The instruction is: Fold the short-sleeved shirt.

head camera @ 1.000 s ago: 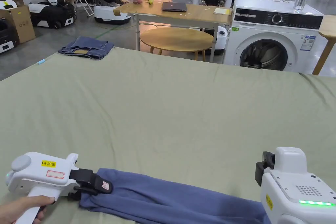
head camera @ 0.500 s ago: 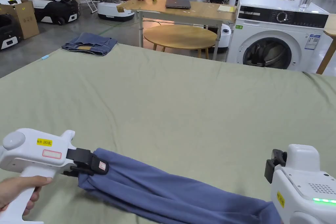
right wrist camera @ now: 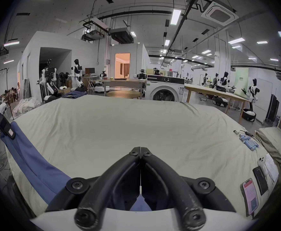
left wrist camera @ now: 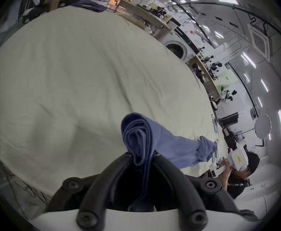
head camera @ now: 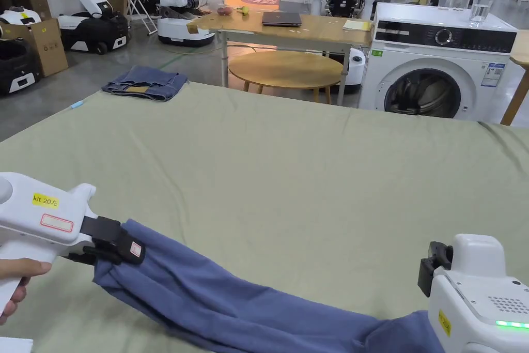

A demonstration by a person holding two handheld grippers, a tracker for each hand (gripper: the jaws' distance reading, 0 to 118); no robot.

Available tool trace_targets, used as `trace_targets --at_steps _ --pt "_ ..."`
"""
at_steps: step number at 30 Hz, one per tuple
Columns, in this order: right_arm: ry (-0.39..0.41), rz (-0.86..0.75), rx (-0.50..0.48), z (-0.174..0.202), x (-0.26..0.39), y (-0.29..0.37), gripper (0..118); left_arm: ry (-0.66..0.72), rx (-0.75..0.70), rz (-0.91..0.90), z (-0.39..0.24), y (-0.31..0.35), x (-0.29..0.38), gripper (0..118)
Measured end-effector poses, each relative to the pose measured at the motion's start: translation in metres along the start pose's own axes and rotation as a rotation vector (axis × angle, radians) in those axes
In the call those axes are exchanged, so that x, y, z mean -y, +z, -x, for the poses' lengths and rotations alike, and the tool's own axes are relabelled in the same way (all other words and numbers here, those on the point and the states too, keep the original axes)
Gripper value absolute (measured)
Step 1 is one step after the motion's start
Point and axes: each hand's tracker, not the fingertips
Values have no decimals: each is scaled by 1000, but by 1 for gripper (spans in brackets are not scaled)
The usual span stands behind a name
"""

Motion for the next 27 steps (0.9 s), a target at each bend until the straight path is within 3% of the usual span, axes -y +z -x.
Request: trace_targets --at_steps 4,10,14,21,27 --pt "-3 -1 0 -1 0 2 0 25 202 24 -28 -9 2 5" --pt "-8 6 7 -6 2 3 0 -1 321 100 -85 -48 10 5" --pt "-19 13 14 -11 4 4 0 -29 288 180 -120 -92 16 5" --pt "-32 24 30 -18 9 7 0 -51 54 239 -136 -178 27 5" --pt "-38 37 38 -22 12 7 0 -14 25 294 -137 -225 41 5"
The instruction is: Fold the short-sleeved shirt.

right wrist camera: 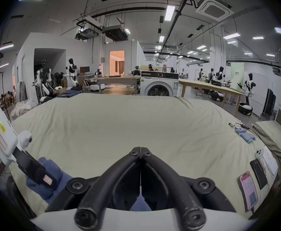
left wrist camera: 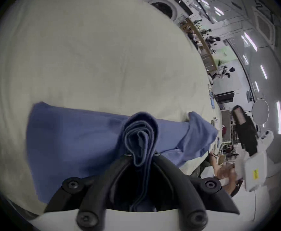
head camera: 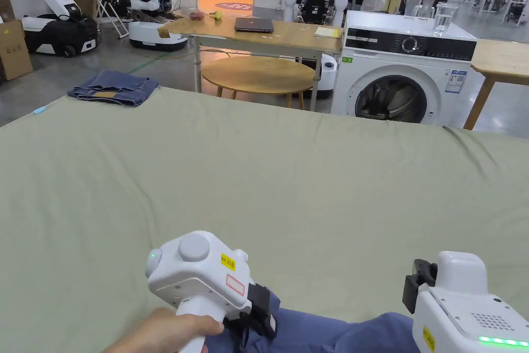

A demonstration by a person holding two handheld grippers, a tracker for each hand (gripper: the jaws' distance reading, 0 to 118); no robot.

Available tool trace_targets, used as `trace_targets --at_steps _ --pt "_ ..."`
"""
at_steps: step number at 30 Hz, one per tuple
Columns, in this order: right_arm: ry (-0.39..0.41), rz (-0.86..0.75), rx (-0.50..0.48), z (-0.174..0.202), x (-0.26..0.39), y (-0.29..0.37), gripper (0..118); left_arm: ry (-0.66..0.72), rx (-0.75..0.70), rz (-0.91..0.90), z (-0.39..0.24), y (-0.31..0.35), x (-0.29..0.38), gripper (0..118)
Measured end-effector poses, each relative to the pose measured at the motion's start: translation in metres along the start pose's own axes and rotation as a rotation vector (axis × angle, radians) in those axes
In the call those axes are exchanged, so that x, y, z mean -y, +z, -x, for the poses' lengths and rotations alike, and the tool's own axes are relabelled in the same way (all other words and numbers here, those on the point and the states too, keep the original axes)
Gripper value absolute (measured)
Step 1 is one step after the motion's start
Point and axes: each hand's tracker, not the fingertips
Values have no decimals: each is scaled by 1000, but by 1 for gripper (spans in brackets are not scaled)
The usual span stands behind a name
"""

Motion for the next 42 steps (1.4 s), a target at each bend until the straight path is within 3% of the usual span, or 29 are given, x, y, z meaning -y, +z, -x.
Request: trace_targets --at_steps 5,9,14,15,18,21,32,42 --pt "0 3 2 0 1 0 0 76 41 -17 10 -2 -3 10" --pt "2 8 -6 2 1 -1 0 11 85 -28 -1 18 3 36" --pt "10 5 -12 3 0 2 0 -68 126 -83 -9 58 10 38" --pt "10 5 -13 3 0 3 0 -83 133 -109 -8 66 12 37" --pt "5 1 -16 4 0 6 0 -124 110 -159 -4 76 13 13" --pt "1 2 -22 5 0 8 0 -143 51 -144 -1 64 16 5" --pt "-4 8 -16 1 3 9 0 -97 134 -63 4 -29 13 2" --pt "-32 3 -22 -1 4 7 0 -49 201 -71 11 -22 13 1"
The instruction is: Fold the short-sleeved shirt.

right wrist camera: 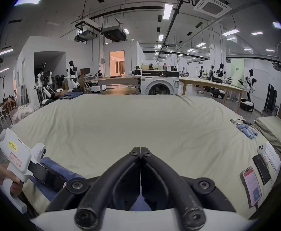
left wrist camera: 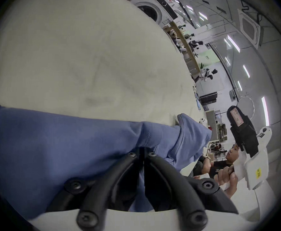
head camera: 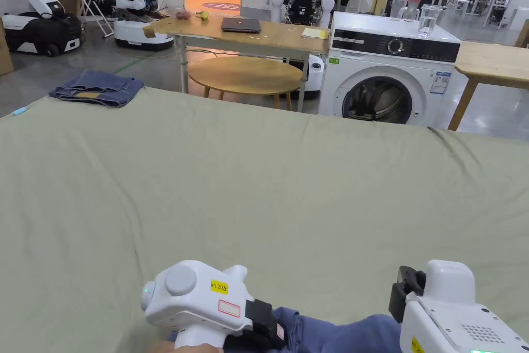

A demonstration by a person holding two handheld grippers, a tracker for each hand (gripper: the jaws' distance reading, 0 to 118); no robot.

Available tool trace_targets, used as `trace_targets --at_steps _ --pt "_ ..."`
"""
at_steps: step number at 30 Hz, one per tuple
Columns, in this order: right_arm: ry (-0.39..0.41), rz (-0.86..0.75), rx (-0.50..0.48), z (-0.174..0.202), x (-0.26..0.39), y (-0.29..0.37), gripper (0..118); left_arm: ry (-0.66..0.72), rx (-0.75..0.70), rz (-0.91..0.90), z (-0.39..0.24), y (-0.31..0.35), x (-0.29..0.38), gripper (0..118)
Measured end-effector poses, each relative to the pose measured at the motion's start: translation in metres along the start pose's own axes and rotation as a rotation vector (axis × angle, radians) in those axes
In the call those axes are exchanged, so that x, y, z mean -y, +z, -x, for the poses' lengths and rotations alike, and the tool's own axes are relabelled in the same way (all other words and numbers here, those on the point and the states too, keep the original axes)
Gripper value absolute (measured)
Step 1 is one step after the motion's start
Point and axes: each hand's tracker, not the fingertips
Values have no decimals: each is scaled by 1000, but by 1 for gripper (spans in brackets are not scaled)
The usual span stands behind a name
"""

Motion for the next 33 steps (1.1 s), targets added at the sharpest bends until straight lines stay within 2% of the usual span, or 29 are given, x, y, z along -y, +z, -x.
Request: trace_targets --at_steps 5,10,17,18,19,20,22,23,28,31,32,33 --pt "10 0 -3 1 1 2 0 -63 4 22 -8 17 8 1" --pt "8 -12 -1 -1 -1 5 0 -88 26 -61 -9 63 13 1" --pt "-11 -62 1 -2 -7 9 0 -81 -100 -160 27 138 4 5" --pt "-12 -64 0 -1 -8 9 0 -73 -106 -162 34 144 3 14" --pt "-13 -64 -1 0 -8 8 0 -65 -106 -158 42 149 2 33" --pt "-12 -63 -5 1 -9 8 0 -58 -108 -159 50 151 2 46" --pt "-10 -60 -9 4 -9 7 0 -44 -106 -158 64 150 2 61" --pt "-9 -59 -13 5 -8 7 0 -14 -96 -142 73 146 2 63" --pt "-4 -52 -21 10 -6 7 0 129 28 -21 106 105 8 64" --pt "-2 -57 -16 10 -6 8 0 58 131 -80 109 98 14 63" --pt "-5 -58 -11 10 -6 8 0 75 148 -80 111 95 14 58" --pt "-11 -58 -12 10 -7 8 0 92 168 -67 114 92 14 45"
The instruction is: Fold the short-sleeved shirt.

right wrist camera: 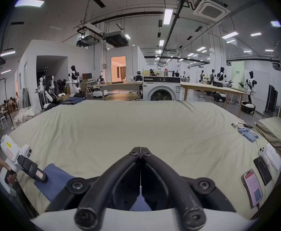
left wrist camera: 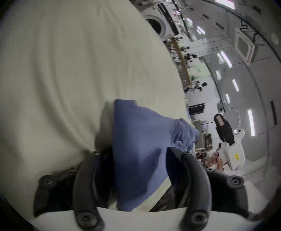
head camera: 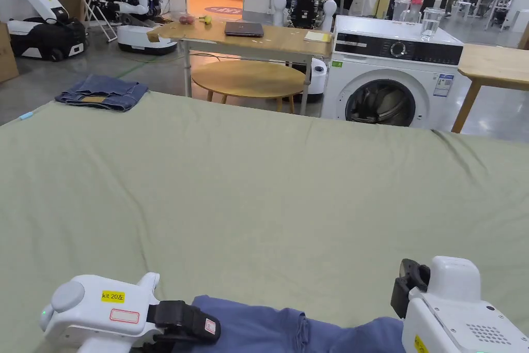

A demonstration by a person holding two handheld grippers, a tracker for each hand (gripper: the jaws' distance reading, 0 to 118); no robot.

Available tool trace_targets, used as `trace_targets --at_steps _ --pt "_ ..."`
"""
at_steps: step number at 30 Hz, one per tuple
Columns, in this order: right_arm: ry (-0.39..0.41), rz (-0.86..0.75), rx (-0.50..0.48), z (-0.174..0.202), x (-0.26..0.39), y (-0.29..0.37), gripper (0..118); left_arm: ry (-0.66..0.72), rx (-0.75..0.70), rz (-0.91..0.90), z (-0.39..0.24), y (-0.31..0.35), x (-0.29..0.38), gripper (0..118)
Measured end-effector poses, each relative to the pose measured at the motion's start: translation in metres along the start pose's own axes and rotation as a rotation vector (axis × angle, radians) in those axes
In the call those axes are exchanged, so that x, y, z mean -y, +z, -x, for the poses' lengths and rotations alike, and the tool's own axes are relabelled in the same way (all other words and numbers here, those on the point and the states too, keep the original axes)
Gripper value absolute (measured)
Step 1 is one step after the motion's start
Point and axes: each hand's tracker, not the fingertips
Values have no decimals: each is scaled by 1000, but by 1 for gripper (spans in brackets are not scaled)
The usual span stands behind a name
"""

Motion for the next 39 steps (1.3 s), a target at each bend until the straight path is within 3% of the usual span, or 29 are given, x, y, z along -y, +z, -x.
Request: trace_targets --at_steps 1,2,4,13,16,19,27,33,39 --pt "-8 1 -3 0 -1 0 0 2 -23 0 3 -4 0 24" --pt "-12 0 -3 0 -2 0 0 7 -48 -3 5 -8 1 14" --pt "-12 -1 -2 1 -2 -1 0 25 1 -27 9 -6 4 9" --pt "-8 2 -2 1 -4 1 0 -133 -20 -107 -43 30 14 5" --pt "-18 3 -4 2 -7 -1 0 -161 -185 -137 -65 49 10 5" --pt "-14 0 -13 7 -10 -4 0 -241 -240 -160 -79 80 11 5" --pt "-8 -1 -43 22 -13 -8 0 -240 -476 -242 -119 137 7 5" --pt "-5 13 -49 22 -10 -10 0 -327 -583 -185 -164 108 7 5" --pt "-11 24 -35 12 -7 -9 0 -416 -546 -78 -207 48 13 5"
